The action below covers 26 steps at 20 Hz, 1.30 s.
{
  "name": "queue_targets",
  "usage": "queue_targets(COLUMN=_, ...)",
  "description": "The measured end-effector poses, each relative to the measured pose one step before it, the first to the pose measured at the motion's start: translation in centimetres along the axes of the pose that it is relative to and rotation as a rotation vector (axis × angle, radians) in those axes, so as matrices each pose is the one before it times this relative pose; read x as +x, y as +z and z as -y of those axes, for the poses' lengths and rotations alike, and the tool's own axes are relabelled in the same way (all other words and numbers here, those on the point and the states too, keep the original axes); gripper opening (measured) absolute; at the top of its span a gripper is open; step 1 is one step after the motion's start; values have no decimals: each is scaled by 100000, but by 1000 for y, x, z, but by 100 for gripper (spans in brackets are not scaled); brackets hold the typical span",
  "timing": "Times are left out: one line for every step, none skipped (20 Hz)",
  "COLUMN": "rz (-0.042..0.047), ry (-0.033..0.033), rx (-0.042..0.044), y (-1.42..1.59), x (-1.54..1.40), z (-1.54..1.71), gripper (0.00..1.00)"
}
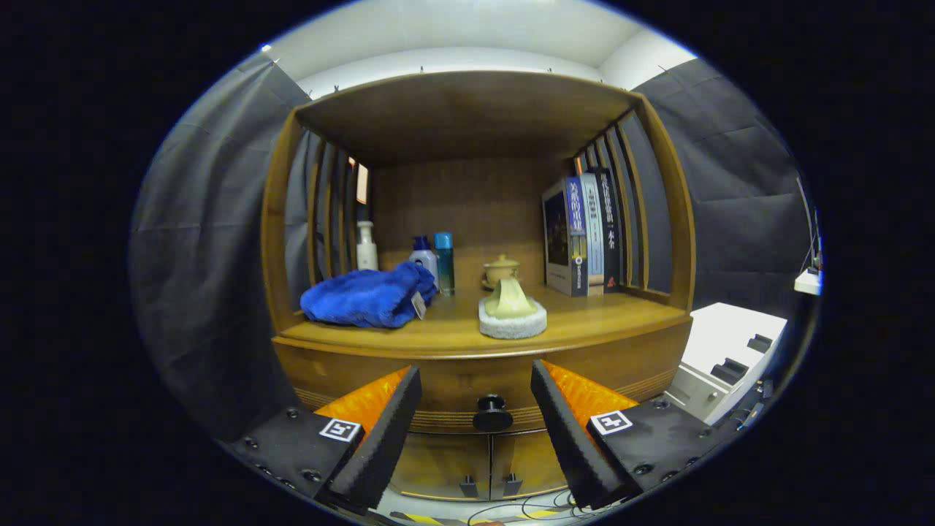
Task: Pull open the drawer, take out the items inside it, and place them on the countertop above the cabinet.
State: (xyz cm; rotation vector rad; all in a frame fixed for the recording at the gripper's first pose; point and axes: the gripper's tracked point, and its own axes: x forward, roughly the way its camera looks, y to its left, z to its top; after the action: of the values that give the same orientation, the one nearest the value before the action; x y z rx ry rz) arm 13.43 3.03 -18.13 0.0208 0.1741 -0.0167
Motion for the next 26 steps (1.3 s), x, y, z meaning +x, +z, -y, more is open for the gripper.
queue_targets(rz=1133, ry=865, rx=-527, y=1097, x=-1564, z=-113, gripper=98)
queue_targets(rz=1567, ry=457, rx=-768, y=1054, x=-1528, z=-67, gripper=98)
queue_targets(rz=1453, ry=148, rx=-1041, y=989, x=-1476, z=53, gripper=98)
queue_targets(rz=1072, ry=249, rx=-446, y=929, x=-1567, z=105, gripper=98)
queue_targets(rz=515, ry=882, rx=551, y=659, x=-1682, z=-328, gripper=98)
queue_targets(rz=-460, ry=1661, rx=526, y=416, x=-1495, z=-394, gripper=98)
queue_targets(rz=-635, ry=933, rx=534, y=297, x=-1474, z=-282, gripper=98)
queue_targets(rz=-273, ry=1018, rx=-48, y=343, x=-1310, z=-260, gripper=98)
queue_targets(rz=-101, ry=462, rx=-622, y=403, x=-973, z=-148, gripper=98)
queue_targets(rz=-119, ry=-132, rx=-785, y=213, x=-925, z=17, gripper=98)
queue_targets(rz=237, ry=39, rx=-406, y=235, x=-775, z=-84, gripper=98)
queue_targets(rz=453, ry=293, rx=-97, y=158, x=-680, z=-40, gripper=98)
queue_targets(rz=93, ry=252, rx=424, y=60, x=-800, z=-164, gripper=98)
queue_targets(rz=280, ry=528, rx=587, y=12, x=-538, z=-162, gripper=98)
queue_targets(rz=719, ry=-252, rx=498, y=54, x=-458, z=53, gripper=98)
queue_targets(rz=1070, ry=-879, rx=314, y=252, x=-337, z=334, gripper=98)
queue_targets(rz=851, ry=-553, rx=127, y=155, x=-262, z=365, gripper=98)
queue_targets(rz=-77, ry=-371, rx=304, y=-13, x=-53, z=268, gripper=98)
queue_targets(rz=-522, ry=124, rx=788, y=-33, x=-286, z=89, gripper=98)
queue_targets(rz=-146, ry=-85, rx=1157, y=-72, x=-218, z=214, gripper=98)
queue_targets(rz=552, ry=-515, rx=605, y=287, x=-67, z=307, gripper=98)
queue_targets(rz=500, ry=-467, rx=-156, y=229, x=-85, z=393, gripper=98)
queue_targets(rz=513, ry=-486, rx=-559, y=196, x=-93, z=347, gripper=98)
queue_targets(rz=835, ry=-733, rx=-835, y=285, x=-112, z=276, gripper=98)
queue_targets(rz=749, ry=-1040, rx=-603, y=222, x=36, z=327, gripper=98)
queue_targets(rz=688, ry=-598, rx=-215, y=169, x=36, z=193, gripper=98)
